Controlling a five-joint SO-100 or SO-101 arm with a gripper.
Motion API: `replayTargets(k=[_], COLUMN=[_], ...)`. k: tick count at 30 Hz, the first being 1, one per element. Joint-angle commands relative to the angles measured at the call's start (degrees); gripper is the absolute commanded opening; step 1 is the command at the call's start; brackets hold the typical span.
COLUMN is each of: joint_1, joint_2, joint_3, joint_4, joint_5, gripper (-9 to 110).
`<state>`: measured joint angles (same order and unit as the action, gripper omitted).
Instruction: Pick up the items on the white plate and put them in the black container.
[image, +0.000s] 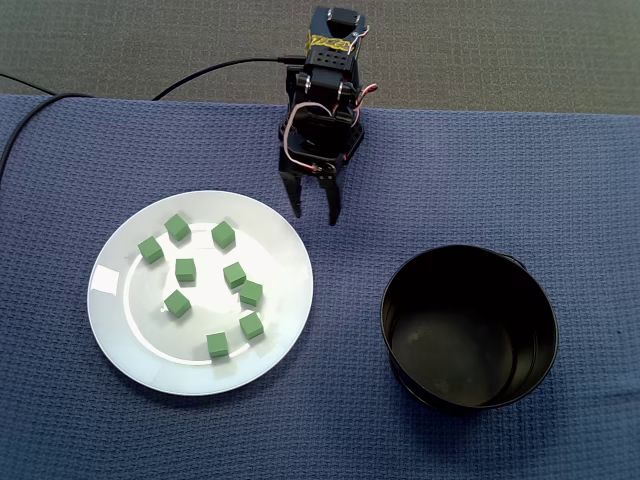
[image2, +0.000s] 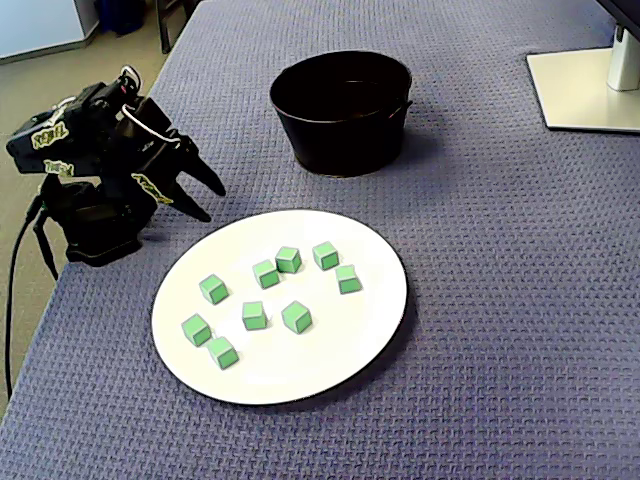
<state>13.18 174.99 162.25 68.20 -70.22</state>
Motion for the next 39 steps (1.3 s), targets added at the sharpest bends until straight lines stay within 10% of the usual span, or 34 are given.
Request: replayTargets(k=[1, 12, 39], joint_1=[8.35, 26.37, 35.42], joint_2=[-17.93, -60.91, -78.49], joint_3=[-17.49, -43.51, -42.63], joint_4=[-2.90, 0.18, -16.61], joint_5=[3.34, 6.68, -8.09], gripper=[17, 12, 19])
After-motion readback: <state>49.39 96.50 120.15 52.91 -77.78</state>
